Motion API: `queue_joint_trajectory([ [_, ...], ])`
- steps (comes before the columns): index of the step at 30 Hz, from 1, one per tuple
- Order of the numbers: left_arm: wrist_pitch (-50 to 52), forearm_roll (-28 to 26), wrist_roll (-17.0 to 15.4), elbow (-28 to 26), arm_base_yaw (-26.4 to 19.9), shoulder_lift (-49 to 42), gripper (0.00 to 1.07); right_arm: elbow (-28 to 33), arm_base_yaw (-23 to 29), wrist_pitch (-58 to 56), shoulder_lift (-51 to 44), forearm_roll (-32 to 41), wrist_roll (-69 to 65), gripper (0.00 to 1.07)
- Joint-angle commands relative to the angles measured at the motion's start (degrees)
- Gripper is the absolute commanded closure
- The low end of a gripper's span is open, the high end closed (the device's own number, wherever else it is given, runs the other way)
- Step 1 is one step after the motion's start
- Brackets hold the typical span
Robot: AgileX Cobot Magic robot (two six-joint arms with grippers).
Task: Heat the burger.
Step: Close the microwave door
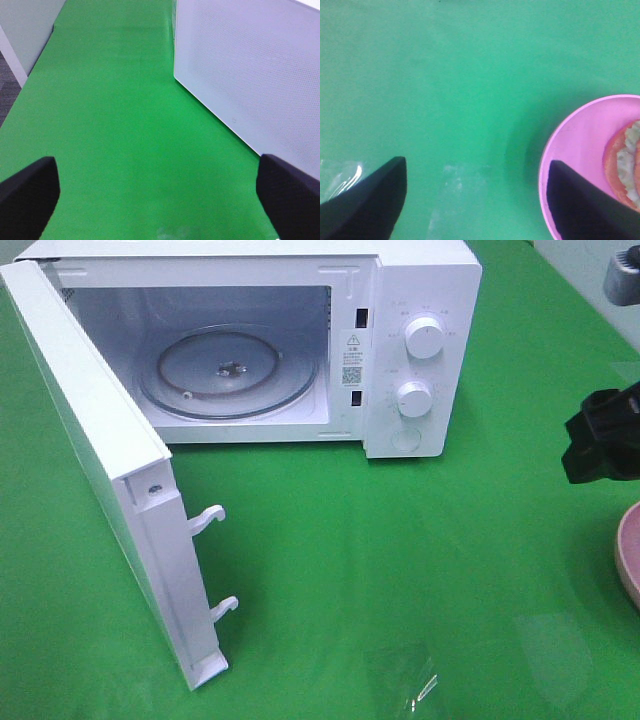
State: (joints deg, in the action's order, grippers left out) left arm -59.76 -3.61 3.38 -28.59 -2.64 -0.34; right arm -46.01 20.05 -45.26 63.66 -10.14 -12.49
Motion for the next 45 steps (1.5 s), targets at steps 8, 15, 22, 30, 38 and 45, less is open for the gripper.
queue_joint_trajectory([
  [8,0.5,-0.4,0.1,0.1,0.0,-1.0,0.07,-0.1,-0.1,-6.8,-12.1,0.8,3.4,0.32],
  [15,0.5,-0.4,0.1,0.1,0.0,-1.0,0.07,-0.1,-0.1,-10.4,-20.3,0.8,3.6,0.32],
  [22,0.5,-0.4,0.1,0.1,0.0,-1.0,0.07,4.8,-0.1,-11.9,-29.5,1.6,3.6,0.32],
  [30,0.5,-0.4,0.1,0.1,0.0,-1.0,0.07,12.4,-0.1,-10.4,-39.5,2.1,3.6,0.32],
  [38,0.5,-0.4,0.1,0.1,0.0,-1.0,0.07,15.6,-2.8,-10.6,-44.5,3.3,4.4,0.32],
  [45,0.5,-0.4,0.1,0.1,0.0,-1.0,0.07,15.9,-10.1,-10.8,-52.8,6.5,8.9,0.31],
])
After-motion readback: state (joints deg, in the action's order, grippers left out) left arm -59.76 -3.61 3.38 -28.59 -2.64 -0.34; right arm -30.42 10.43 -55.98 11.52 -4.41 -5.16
